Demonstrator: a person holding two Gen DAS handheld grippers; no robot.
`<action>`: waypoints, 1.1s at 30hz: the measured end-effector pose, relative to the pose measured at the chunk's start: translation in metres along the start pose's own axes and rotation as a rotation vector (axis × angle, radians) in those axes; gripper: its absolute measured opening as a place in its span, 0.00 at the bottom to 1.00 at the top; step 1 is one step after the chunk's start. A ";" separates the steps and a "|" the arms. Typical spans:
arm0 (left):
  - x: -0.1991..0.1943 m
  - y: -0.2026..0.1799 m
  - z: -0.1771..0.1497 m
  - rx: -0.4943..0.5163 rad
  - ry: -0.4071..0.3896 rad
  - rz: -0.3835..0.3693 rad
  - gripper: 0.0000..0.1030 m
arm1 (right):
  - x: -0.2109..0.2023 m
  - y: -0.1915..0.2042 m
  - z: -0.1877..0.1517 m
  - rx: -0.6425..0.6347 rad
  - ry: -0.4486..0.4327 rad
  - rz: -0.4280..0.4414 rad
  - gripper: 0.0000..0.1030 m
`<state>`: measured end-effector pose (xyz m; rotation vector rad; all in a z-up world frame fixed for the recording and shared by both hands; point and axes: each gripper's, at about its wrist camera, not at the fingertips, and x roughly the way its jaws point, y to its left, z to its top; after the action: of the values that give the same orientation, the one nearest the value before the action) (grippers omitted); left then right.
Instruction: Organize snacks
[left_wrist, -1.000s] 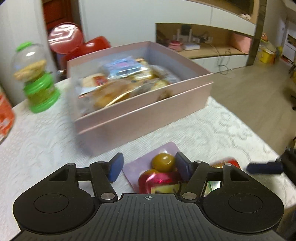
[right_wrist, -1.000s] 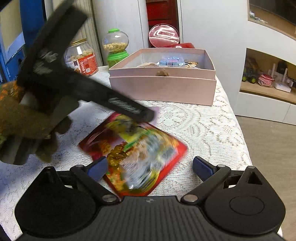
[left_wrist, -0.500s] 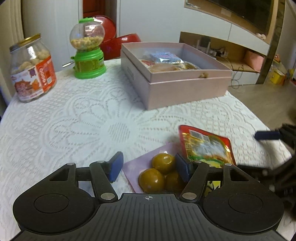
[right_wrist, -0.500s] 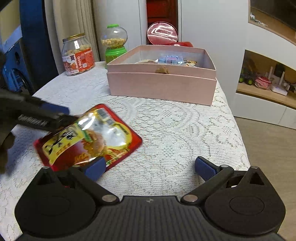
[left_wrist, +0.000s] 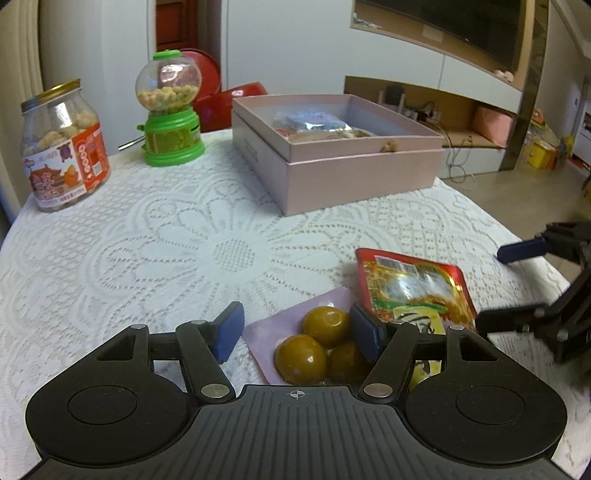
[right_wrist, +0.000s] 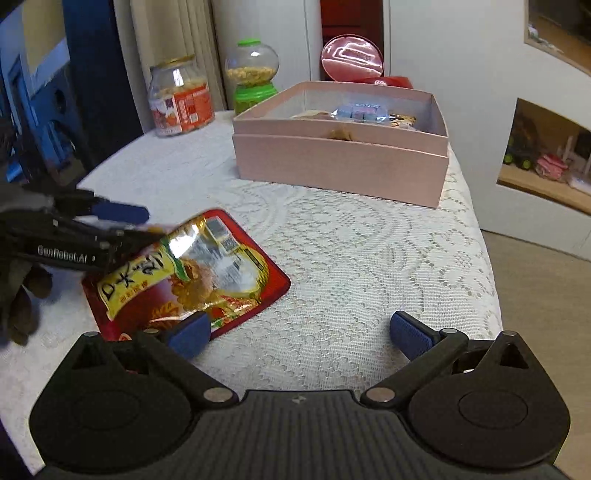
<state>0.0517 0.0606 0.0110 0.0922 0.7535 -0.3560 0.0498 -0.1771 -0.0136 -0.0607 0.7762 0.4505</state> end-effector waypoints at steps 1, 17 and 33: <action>-0.001 0.000 -0.001 0.003 0.000 0.002 0.67 | -0.001 0.001 0.001 -0.002 0.001 0.002 1.00; -0.034 0.040 -0.001 -0.214 -0.064 -0.005 0.63 | 0.012 0.083 0.015 -0.171 -0.001 0.099 0.99; -0.020 -0.016 -0.015 -0.002 -0.003 0.062 0.58 | -0.013 0.015 0.014 0.049 0.014 0.004 0.99</action>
<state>0.0226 0.0543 0.0141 0.1127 0.7465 -0.2960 0.0448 -0.1655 0.0073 -0.0166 0.8013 0.4349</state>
